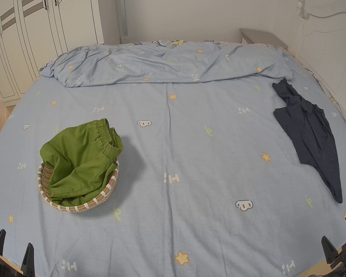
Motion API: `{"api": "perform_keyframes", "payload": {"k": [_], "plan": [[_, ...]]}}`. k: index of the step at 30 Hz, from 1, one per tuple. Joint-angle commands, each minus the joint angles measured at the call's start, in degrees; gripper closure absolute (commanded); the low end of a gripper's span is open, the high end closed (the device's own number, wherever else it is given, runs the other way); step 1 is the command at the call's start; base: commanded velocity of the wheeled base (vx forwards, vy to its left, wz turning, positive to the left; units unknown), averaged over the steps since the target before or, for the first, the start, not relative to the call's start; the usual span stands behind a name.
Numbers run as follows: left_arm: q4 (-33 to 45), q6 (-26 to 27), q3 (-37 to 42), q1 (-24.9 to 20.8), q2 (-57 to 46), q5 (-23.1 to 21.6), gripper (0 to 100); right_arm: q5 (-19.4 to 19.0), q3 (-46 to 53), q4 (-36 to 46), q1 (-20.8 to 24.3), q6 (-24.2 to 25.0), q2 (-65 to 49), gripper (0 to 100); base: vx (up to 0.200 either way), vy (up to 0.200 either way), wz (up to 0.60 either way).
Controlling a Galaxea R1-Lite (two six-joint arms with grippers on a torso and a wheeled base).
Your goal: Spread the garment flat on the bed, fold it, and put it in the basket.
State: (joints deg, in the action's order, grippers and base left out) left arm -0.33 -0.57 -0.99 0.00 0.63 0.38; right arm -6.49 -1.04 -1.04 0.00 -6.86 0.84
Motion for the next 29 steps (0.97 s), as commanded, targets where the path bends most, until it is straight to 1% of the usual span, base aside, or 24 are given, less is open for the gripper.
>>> {"api": "perform_keyframes", "payload": {"k": [1, 2, 3, 4, 5, 6, 9, 10, 11, 12, 13, 14, 17, 18, 29], "plan": [[-0.02, 0.13, 0.9, 0.0, -0.63, -0.03, 0, -1.78, -0.37, 2.88, -0.35, -1.84, -0.05, 0, 0.0, 0.0, 0.0], [-0.02, 0.13, 0.9, 0.0, -0.63, -0.03, 0, -0.72, -0.19, 2.27, -0.35, -1.13, -0.14, 0, 0.0, 0.0, 0.0], [-0.02, 0.13, 0.9, 0.0, -0.63, -0.03, 0, -0.46, -0.19, 2.09, -0.35, -0.96, -0.14, 0, 0.0, 0.0, 0.0], [-0.02, 0.13, 0.9, 0.0, -0.63, -0.03, 0, 3.15, 0.16, 0.77, -0.26, 1.15, -0.14, 0, 0.0, 0.0, 0.0], [-0.02, 0.13, 0.9, 0.0, -0.63, -0.03, 0, 4.64, 0.33, 0.42, -0.18, 2.03, -0.14, 0, 0.0, 0.0, 0.0], [-0.02, 0.13, 0.9, 0.0, -0.63, -0.03, 0, 5.17, 0.6, 0.25, -0.09, 2.38, -0.23, 0, 0.0, 0.0, 0.0], [-0.02, 0.13, 0.9, 0.0, -0.63, -0.03, 0, 5.17, 0.51, 0.25, -0.09, 3.0, -0.23, 0, 0.0, 0.0, 0.0], [-0.02, 0.13, 0.9, 0.0, -0.63, -0.03, 0, 5.69, 0.86, 1.04, -0.26, 5.81, -0.05, 0, 0.0, 0.0, 0.0], [-0.02, 0.13, 0.9, 0.0, -0.63, -0.03, 0, 5.69, 0.86, 1.04, -0.26, 5.81, -0.05, 0, 0.0, 0.0, 0.0], [-0.02, 0.13, 0.9, 0.0, -0.63, -0.03, 0, 6.57, 1.04, 1.04, -0.18, 7.57, -0.14, 0, 0.0, 0.0, 0.0], [-0.02, 0.13, 0.9, 0.0, -0.63, -0.03, 0, 6.57, 1.04, 1.04, -0.18, 7.57, -0.14, 0, 0.0, 0.0, 0.0], [-0.02, 0.13, 0.9, 0.0, -0.63, -0.03, 0, 7.63, 1.04, 1.21, -0.09, 7.92, -0.14, 0, 0.0, 0.0, 0.0], [-0.02, 0.13, 0.9, 0.0, -0.63, -0.03, 0, 7.28, 1.04, 1.3, -0.09, 6.42, -0.14, 0, 0.0, 0.0, 0.0], [-0.02, 0.13, 0.9, 0.0, -0.63, -0.03, 0, 6.57, 1.04, 1.3, -0.09, 5.81, -0.14, 0, 0.0, 0.0, 0.0], [-0.02, 0.13, 0.9, 0.0, -0.63, -0.03, 0, 6.22, 1.04, 1.21, -0.09, 5.81, -0.23, 0, 0.0, 0.0, 0.0]]}}
